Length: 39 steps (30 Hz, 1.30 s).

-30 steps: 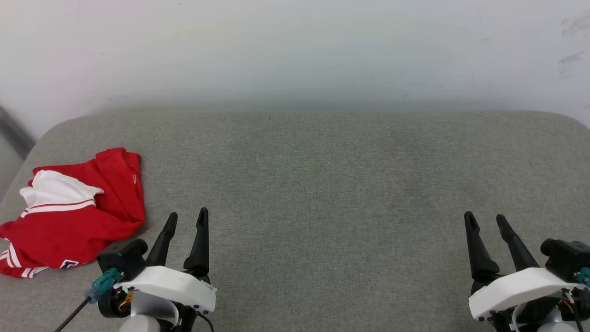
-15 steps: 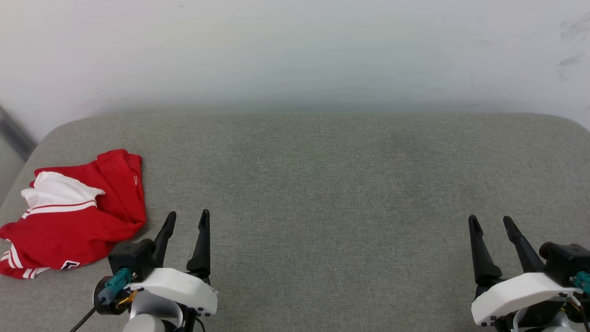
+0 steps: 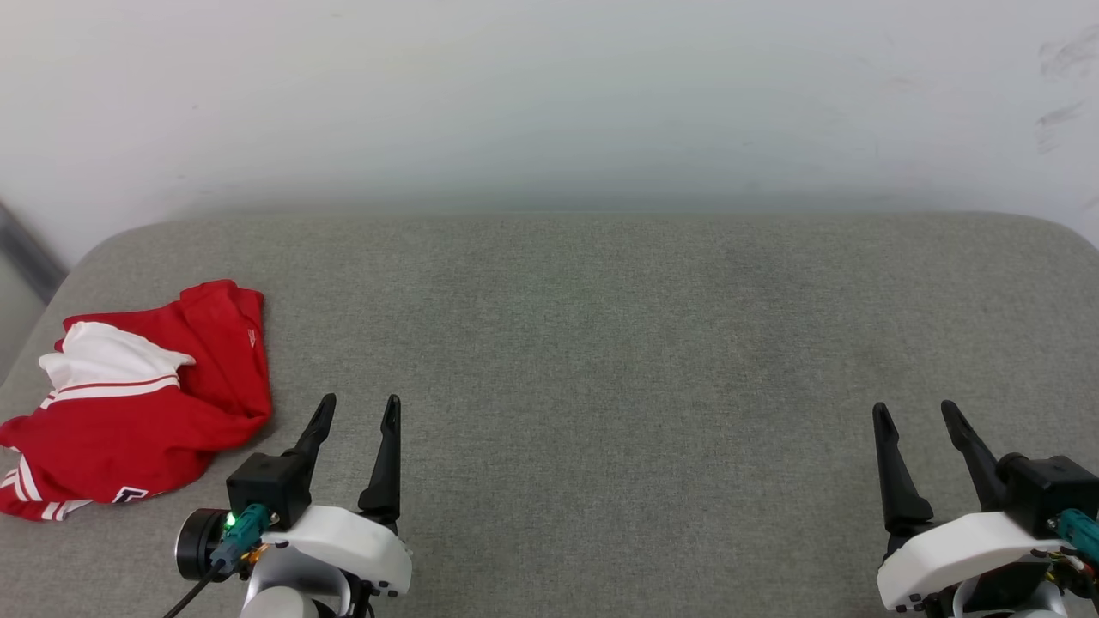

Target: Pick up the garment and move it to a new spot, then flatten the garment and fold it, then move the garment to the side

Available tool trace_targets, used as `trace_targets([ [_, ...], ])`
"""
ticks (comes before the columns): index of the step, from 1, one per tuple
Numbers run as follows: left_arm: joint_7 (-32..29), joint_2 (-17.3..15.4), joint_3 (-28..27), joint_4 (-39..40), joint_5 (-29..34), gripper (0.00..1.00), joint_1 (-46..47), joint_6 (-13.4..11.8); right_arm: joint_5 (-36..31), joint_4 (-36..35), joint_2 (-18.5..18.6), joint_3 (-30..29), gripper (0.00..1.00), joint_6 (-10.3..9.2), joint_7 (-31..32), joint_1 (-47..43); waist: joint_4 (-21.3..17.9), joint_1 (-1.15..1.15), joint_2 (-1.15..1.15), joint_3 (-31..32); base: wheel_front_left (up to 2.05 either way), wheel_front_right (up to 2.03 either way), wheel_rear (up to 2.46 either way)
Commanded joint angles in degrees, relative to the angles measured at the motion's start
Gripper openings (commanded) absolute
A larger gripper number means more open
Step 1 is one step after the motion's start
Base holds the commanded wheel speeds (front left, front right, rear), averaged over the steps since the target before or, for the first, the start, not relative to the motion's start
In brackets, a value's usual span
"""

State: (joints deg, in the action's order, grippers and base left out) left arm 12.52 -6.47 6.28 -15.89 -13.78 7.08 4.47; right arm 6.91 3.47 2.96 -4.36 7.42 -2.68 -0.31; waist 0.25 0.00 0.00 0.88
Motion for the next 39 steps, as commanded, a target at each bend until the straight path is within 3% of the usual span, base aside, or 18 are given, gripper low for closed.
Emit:
trace_targets([
  [1, 0.53, -0.07, -0.09, 0.01, 1.09, 1.0, 0.86, -0.19, -1.25, -0.62, -0.11, -0.02, 1.0, 0.1, -0.47, -0.5, -0.03, 0.0, 0.0, -0.04, 0.0, 0.0, 0.0],
  [22, 2.75, 0.77, -0.91, -1.62, 7.08, 1.0, 0.88, -0.38, -7.82, -0.55, -0.13, -0.68, 1.0, 0.06, -2.26, -0.34, 1.66, 0.0, 0.0, -0.32, 0.0, 0.0, 0.0],
  [28, 2.7, 1.61, -2.17, -1.47, 5.63, 1.0, -0.15, -0.97, -7.13, -0.61, -0.13, 0.24, 1.0, 0.06, -2.26, -0.83, 5.9, 0.0, 0.0, -0.3, 0.0, 0.0, 0.0],
  [39, 2.7, 1.64, -4.74, -1.1, 4.82, 1.0, -0.83, -1.57, -5.81, -0.72, -0.13, 3.76, 1.0, 0.06, -2.23, 0.07, 17.67, 0.0, 0.0, -0.1, 0.0, 0.0, 0.0],
])
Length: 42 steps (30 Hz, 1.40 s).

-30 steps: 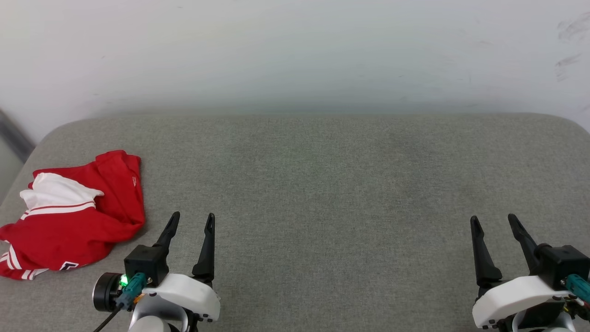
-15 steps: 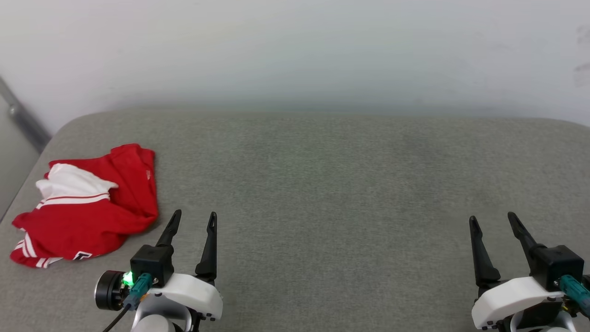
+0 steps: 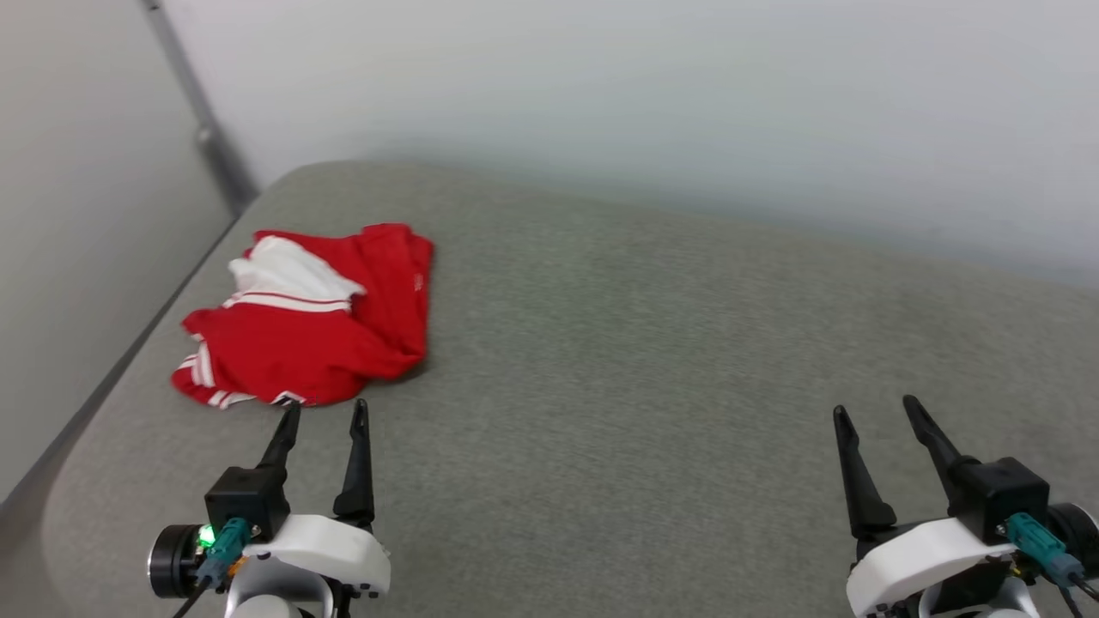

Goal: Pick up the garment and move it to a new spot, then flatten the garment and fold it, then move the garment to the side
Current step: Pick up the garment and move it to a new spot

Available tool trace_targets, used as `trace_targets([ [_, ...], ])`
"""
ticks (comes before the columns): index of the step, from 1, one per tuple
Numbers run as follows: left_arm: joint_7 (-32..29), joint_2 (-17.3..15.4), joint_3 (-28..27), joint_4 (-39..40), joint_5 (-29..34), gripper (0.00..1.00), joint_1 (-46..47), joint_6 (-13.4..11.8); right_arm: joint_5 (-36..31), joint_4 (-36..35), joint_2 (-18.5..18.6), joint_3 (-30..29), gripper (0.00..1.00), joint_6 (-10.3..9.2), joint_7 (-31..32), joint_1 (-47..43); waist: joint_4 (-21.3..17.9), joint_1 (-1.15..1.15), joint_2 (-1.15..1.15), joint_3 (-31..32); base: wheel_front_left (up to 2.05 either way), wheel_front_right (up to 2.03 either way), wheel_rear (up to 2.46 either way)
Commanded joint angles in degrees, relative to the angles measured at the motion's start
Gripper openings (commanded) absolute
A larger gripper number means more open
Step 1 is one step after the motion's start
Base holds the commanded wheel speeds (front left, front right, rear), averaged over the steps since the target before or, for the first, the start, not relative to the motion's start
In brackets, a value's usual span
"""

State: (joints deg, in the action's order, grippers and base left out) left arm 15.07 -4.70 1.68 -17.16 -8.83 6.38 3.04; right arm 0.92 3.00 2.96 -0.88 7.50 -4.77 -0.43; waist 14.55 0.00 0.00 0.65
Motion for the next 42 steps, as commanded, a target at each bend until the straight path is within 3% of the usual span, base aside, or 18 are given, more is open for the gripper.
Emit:
trace_targets([
  [1, 0.15, -0.15, -0.52, 0.17, -0.4, 1.0, -0.16, -0.16, 0.21, -0.32, -0.13, 0.66, 1.0, -0.02, -0.12, 0.24, 4.39, 0.0, 0.0, 0.15, 0.0, 0.0, 0.0],
  [11, 0.15, -1.68, -2.72, 0.31, 0.06, 1.0, -0.22, -0.31, 0.47, -0.39, -0.11, 2.98, 1.0, -0.02, 0.1, 0.62, 12.28, 0.0, 0.0, 0.45, 0.0, 0.0, 0.0],
  [19, 0.15, -2.68, -2.99, 0.08, 0.65, 1.0, 0.0, 0.03, 0.41, -0.04, -0.11, 4.01, 1.0, -0.02, 0.38, 1.53, 14.88, 0.0, 0.0, -0.06, 0.0, 0.0, 0.0],
  [25, 0.15, -2.92, -2.99, 0.24, 0.99, 1.0, 0.29, -0.27, 0.53, 0.22, -0.11, 4.36, 1.0, -0.02, 0.26, 1.75, 14.9, 0.0, 0.0, -0.18, 0.0, 0.0, 0.0],
  [31, -0.13, -4.03, -1.92, -0.65, 0.99, 1.0, 4.19, 0.95, 0.1, -0.27, -0.11, 4.69, 1.0, -0.02, 0.7, 2.34, 13.57, 0.0, 0.0, -1.03, 0.0, 0.0, 0.0],
  [38, -2.66, -6.98, -1.0, -1.36, -0.02, 1.0, 17.24, 2.51, -2.58, -2.72, -0.1, 5.53, 1.0, -0.02, 2.58, 5.51, 9.56, 0.0, 0.0, -6.77, 0.0, 0.0, 0.0],
  [42, -6.21, -10.33, -0.71, -3.2, -1.16, 1.0, 27.12, 3.5, -4.03, -4.13, -0.09, 6.16, 1.0, -0.02, 3.4, 8.11, 6.24, 0.0, 0.0, -11.65, 0.0, 0.0, 0.0],
])
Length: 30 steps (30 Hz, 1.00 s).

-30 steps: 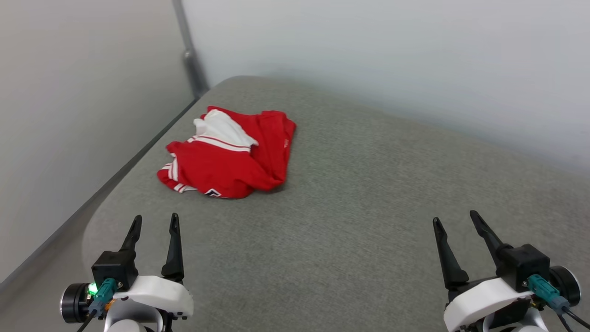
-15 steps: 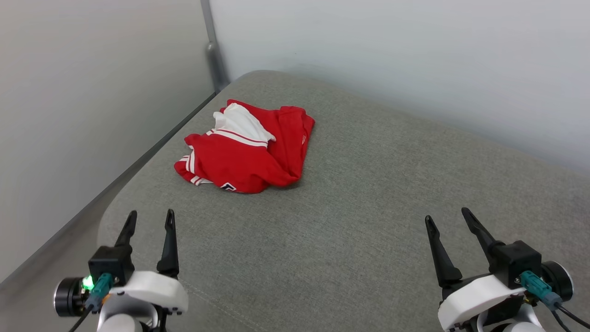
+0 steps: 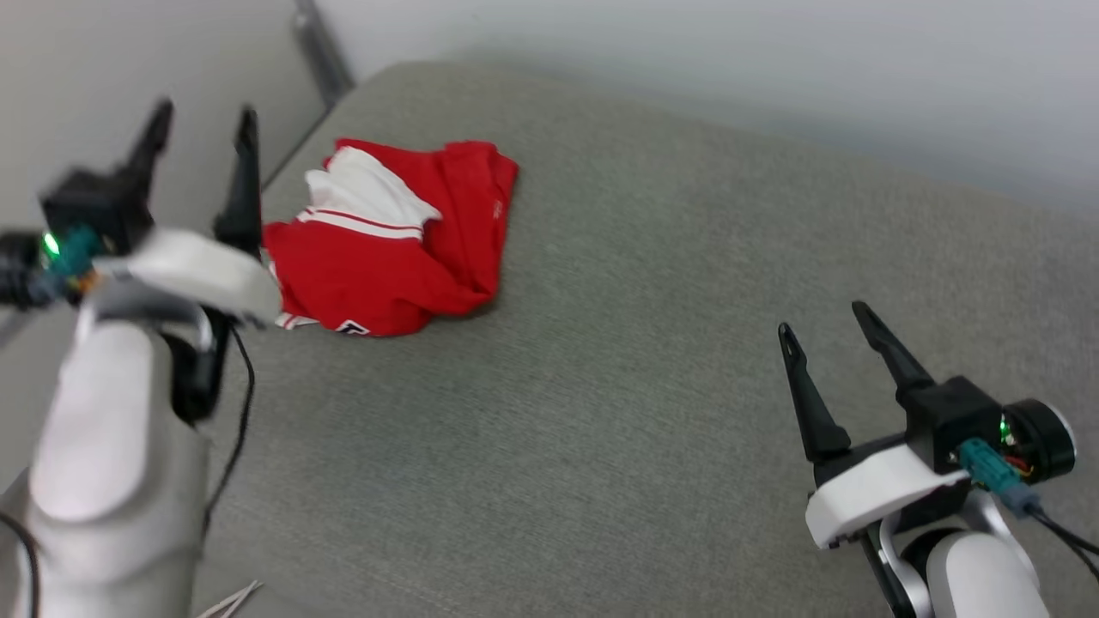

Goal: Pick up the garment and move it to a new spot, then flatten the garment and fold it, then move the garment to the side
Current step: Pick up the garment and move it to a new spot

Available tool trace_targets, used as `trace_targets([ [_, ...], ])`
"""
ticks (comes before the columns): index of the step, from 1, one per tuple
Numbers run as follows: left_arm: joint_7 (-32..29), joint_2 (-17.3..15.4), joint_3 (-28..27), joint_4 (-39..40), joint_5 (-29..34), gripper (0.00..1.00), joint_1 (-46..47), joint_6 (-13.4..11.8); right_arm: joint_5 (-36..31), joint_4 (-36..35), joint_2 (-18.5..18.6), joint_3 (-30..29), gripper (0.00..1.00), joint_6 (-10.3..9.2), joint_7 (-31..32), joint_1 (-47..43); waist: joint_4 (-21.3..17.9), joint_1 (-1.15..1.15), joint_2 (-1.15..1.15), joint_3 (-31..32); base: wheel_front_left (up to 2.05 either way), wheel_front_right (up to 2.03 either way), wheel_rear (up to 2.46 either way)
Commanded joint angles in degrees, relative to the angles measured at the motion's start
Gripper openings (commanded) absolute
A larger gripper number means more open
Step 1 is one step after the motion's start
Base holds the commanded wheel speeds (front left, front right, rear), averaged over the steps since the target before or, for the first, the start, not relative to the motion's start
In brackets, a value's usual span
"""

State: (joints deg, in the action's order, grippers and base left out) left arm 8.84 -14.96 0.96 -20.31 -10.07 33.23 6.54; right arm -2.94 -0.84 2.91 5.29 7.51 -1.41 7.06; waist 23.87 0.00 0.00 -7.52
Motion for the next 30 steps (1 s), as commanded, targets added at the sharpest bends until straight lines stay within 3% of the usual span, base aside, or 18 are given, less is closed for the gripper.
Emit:
trace_targets([
  [1, -1.03, -0.68, -0.08, -0.69, -1.12, 1.0, 2.72, 0.31, -0.43, -0.57, -0.03, 0.16, 1.0, -0.03, 0.2, 1.47, -4.04, 0.0, 0.0, -4.93, 0.0, 0.0, 0.0],
  [6, -8.14, -6.31, 1.55, -5.23, -5.92, 1.0, 12.68, 0.9, -1.36, -1.81, -0.01, 0.62, 1.0, -0.03, 0.21, 4.94, -8.39, 0.0, 0.0, -12.05, 0.0, 0.0, 0.0],
  [10, -15.88, -11.38, 5.79, -9.9, -13.77, 1.0, 18.53, 0.86, -1.58, -1.89, -0.02, 0.98, 1.0, -0.03, -0.16, 7.58, -11.27, 0.0, 0.0, -17.17, 0.0, 0.0, 0.0],
  [12, -19.31, -14.68, 8.28, -12.56, -16.66, 1.0, 19.86, 0.88, -1.1, -1.6, 0.0, 1.16, 1.0, -0.03, -0.63, 8.61, -12.39, 0.0, 0.0, -19.11, 0.0, 0.0, 0.0],
  [17, -28.51, -19.45, 13.07, -19.0, -25.39, 1.0, 20.81, 0.88, -1.1, -0.64, -0.01, 1.6, 1.0, -0.03, -1.65, 10.86, -14.56, 0.0, 0.0, -22.35, 0.0, 0.0, 0.0],
  [22, -39.83, -21.72, 16.27, -24.85, -32.76, 1.0, 19.53, 0.87, -1.26, 0.03, -0.02, 1.71, 1.0, -0.03, -2.48, 12.17, -15.49, 0.0, 0.0, -24.13, 0.0, 0.0, 0.0],
  [28, -51.53, -19.6, 16.62, -32.47, -39.29, 1.0, 16.98, 0.87, -1.26, 0.78, -0.03, 1.98, 1.0, -0.03, -2.89, 13.1, -15.82, 0.0, 0.0, -24.73, 0.0, 0.0, 0.0],
  [29, -51.81, -19.3, 16.7, -33.07, -39.45, 0.82, 16.98, 0.87, -1.25, 0.88, -0.02, 1.96, 1.0, -0.03, -2.92, 13.13, -15.79, 0.0, 0.0, -24.72, 0.0, 0.0, 0.0],
  [30, -51.07, -19.1, 16.62, -33.41, -39.52, 0.45, 17.09, 0.86, -1.24, 1.05, -0.02, 1.89, 1.0, -0.03, -2.93, 13.12, -15.74, 0.0, 0.0, -24.59, 0.0, 0.0, 0.0],
])
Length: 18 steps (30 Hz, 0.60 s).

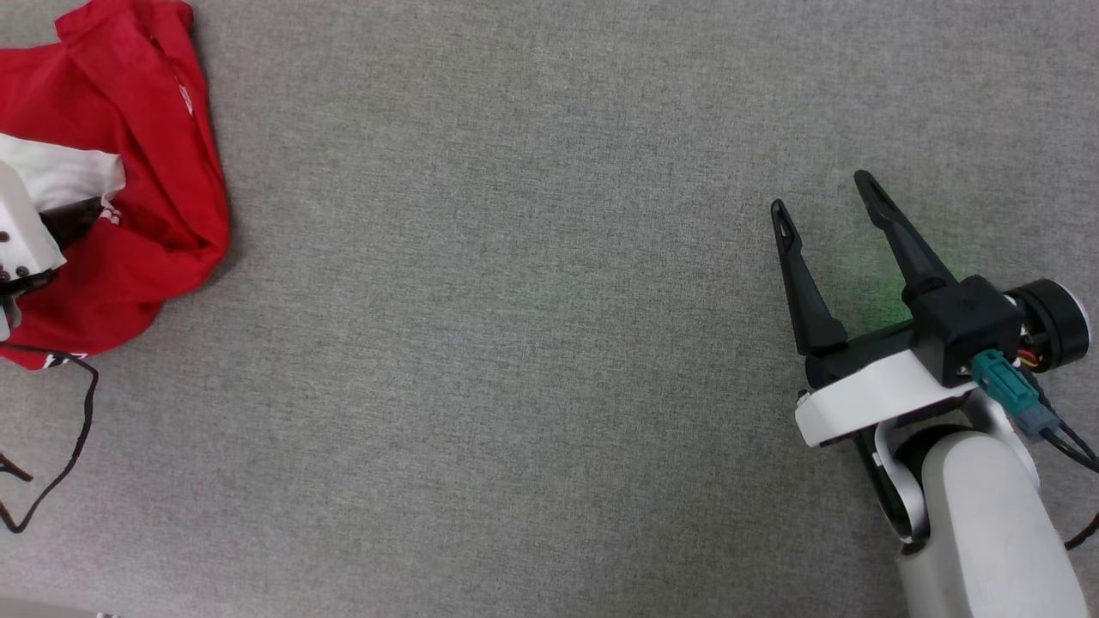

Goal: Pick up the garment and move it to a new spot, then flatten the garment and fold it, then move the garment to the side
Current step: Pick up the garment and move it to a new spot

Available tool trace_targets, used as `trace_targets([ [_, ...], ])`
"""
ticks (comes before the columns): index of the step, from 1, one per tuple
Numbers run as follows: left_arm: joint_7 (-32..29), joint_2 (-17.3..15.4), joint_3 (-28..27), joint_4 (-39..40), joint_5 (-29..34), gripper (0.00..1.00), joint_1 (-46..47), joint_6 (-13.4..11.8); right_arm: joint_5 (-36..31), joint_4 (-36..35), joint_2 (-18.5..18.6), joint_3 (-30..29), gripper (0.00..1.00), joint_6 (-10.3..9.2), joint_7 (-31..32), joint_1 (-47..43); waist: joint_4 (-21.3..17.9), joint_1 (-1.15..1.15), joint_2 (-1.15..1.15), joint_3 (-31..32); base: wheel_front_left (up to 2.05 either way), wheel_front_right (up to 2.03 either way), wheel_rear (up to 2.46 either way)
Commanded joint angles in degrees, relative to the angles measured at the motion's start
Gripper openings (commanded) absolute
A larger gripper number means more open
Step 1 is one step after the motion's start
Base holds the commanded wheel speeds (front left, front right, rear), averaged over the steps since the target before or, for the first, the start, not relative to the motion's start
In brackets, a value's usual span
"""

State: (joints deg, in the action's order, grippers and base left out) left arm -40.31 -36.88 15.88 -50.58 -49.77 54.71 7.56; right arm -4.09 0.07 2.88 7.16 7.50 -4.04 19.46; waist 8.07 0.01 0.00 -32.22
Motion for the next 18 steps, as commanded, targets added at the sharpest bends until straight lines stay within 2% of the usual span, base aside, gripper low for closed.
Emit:
trace_targets([
  [1, -1.01, 3.04, 1.77, -3.37, 0.39, 0.0, -4.36, -0.19, -0.1, 0.35, 0.01, -0.05, 1.0, -0.02, -0.32, 0.69, 0.13, -0.01, 0.0, 0.43, 0.0, 0.0, 0.0],
  [8, 10.41, 1.44, 2.96, -2.74, 5.12, 0.0, -1.31, -0.38, 0.98, 2.17, 0.01, -0.39, 1.0, -0.02, -1.12, -1.01, 0.53, -0.01, 0.0, 5.66, 0.0, 0.0, 0.0],
  [11, 18.47, 0.77, 3.48, -1.8, 8.03, 0.0, 0.8, -1.08, 1.71, 3.0, 0.01, -0.67, 1.0, -0.02, -1.27, -2.32, 0.71, -0.01, 0.0, 8.91, 0.0, 0.0, 0.0],
  [18, 36.59, 2.16, 5.47, -0.67, 14.57, 0.0, 3.44, -3.84, 4.14, 4.83, 0.0, -1.81, 1.0, -0.02, -2.13, -6.03, 0.18, -0.01, 0.0, 17.58, 0.0, 0.0, 0.0],
])
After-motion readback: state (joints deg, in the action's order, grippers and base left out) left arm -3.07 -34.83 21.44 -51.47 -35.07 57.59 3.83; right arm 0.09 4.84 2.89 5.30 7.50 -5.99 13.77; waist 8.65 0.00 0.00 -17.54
